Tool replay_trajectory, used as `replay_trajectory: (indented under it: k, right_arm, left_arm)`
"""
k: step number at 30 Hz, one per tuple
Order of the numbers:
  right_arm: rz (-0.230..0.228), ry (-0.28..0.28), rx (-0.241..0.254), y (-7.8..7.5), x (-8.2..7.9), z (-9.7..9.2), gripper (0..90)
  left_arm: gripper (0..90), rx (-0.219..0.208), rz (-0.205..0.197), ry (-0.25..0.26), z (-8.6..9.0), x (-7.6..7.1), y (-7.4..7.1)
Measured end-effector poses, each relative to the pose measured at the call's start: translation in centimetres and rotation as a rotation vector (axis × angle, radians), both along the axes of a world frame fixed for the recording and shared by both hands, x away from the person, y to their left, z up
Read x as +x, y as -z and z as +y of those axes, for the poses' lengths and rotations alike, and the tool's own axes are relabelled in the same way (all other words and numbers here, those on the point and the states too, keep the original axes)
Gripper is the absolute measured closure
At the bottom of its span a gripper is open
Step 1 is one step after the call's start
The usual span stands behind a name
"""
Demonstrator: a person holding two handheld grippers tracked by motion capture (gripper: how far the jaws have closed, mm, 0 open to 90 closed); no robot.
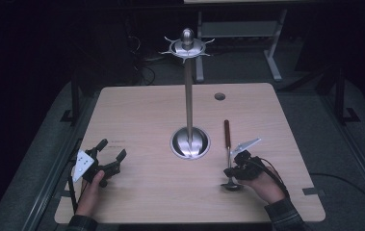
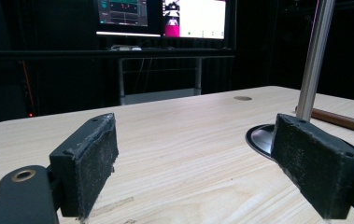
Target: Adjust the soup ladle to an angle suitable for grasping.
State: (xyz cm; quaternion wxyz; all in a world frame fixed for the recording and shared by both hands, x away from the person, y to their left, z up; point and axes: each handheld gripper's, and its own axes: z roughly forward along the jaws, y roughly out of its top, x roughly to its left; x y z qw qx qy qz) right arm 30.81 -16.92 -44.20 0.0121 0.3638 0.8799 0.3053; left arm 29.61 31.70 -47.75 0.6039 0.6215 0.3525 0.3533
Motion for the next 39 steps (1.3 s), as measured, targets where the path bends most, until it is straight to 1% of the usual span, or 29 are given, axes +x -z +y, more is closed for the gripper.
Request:
replay_trajectory:
  k: [3, 6, 9, 17, 19, 20, 22, 24, 25, 26, 27, 28, 29, 30, 31, 33, 34, 36, 37, 39]
  right_arm:
    - [0.017, 0.006, -0.02, 0.4, 0.1, 0.3, 89.8]
    - [0.021, 0.004, -0.029, 0.6, 0.2, 0.3, 89.8]
    - [0.039, 0.01, -0.03, 0.8, 0.3, 0.3, 89.7]
    - [0.044, 0.005, -0.046, 0.9, 0.3, 0.4, 89.8]
    - [0.049, 0.014, -0.052, 0.8, 0.3, 0.3, 89.8]
    - [0.047, 0.015, -0.058, 0.8, 0.3, 0.2, 89.8]
    - [0.057, 0.025, -0.066, 0.7, 0.3, -0.1, 89.8]
    - [0.057, 0.036, -0.1, 0.8, 0.4, -0.6, 89.8]
    - [0.06, 0.039, -0.105, 0.8, 0.5, -0.8, 89.8]
    - [0.06, 0.039, -0.105, 0.8, 0.5, -0.8, 89.8]
    - [0.065, 0.054, -0.108, 0.8, 0.6, -1.1, 89.8]
    - [0.065, 0.054, -0.108, 0.8, 0.6, -1.1, 89.8]
    - [0.065, 0.058, -0.115, 0.8, 0.6, -1.3, 89.8]
    - [0.071, 0.071, -0.12, 0.7, 0.7, -1.6, 89.8]
    - [0.071, 0.071, -0.12, 0.7, 0.7, -1.6, 89.8]
    - [0.071, 0.084, -0.118, 0.6, 0.8, -2.2, 89.8]
    - [0.071, 0.084, -0.118, 0.6, 0.8, -2.2, 89.8]
    - [0.079, 0.105, -0.12, 0.6, 0.9, -2.8, 89.8]
    - [0.079, 0.105, -0.12, 0.6, 0.9, -2.8, 89.8]
    - [0.089, 0.12, -0.134, 0.6, 1.0, -3.2, 89.8]
  left_arm:
    - [14.3, 0.002, 0.001, 0.001, 0.0, 0.0, 0.0]
    - [14.3, 0.002, 0.0, 0.001, 0.0, 0.0, 0.0]
    - [14.3, 0.002, 0.001, 0.002, 0.0, 0.0, 0.0]
    - [14.3, 0.002, 0.002, 0.002, 0.0, 0.0, 0.0]
    - [14.3, -0.008, 0.0, 0.002, -0.1, 0.0, 0.0]
    - [14.3, -0.009, -0.001, 0.002, -0.1, 0.0, 0.0]
    - [14.3, -0.004, 0.001, 0.002, 0.0, 0.0, 0.0]
    - [14.3, 0.001, 0.001, 0.003, 0.0, 0.0, 0.0]
    - [14.4, -0.01, -0.001, 0.003, -0.1, 0.0, 0.0]
    - [14.3, -0.01, -0.001, 0.003, -0.1, 0.0, 0.0]
    - [14.3, -0.01, -0.001, 0.003, -0.1, 0.0, 0.0]
    - [14.3, 0.002, 0.002, 0.003, 0.0, 0.0, 0.0]
    - [14.3, -0.011, -0.002, 0.003, -0.1, 0.0, 0.0]
    - [14.3, -0.011, -0.002, 0.003, 0.0, 0.0, 0.0]
    - [14.3, -0.004, 0.0, 0.003, 0.0, 0.0, 0.0]
    - [14.3, -0.005, -0.007, 0.002, 0.0, -0.1, 0.0]
    - [14.3, -0.005, -0.007, 0.002, 0.0, -0.1, 0.0]
    - [14.3, -0.008, -0.001, 0.003, 0.0, 0.0, 0.0]
    - [14.3, -0.008, -0.001, 0.003, 0.0, 0.0, 0.0]
    - [14.3, -0.007, -0.002, 0.006, 0.1, 0.0, 0.0]
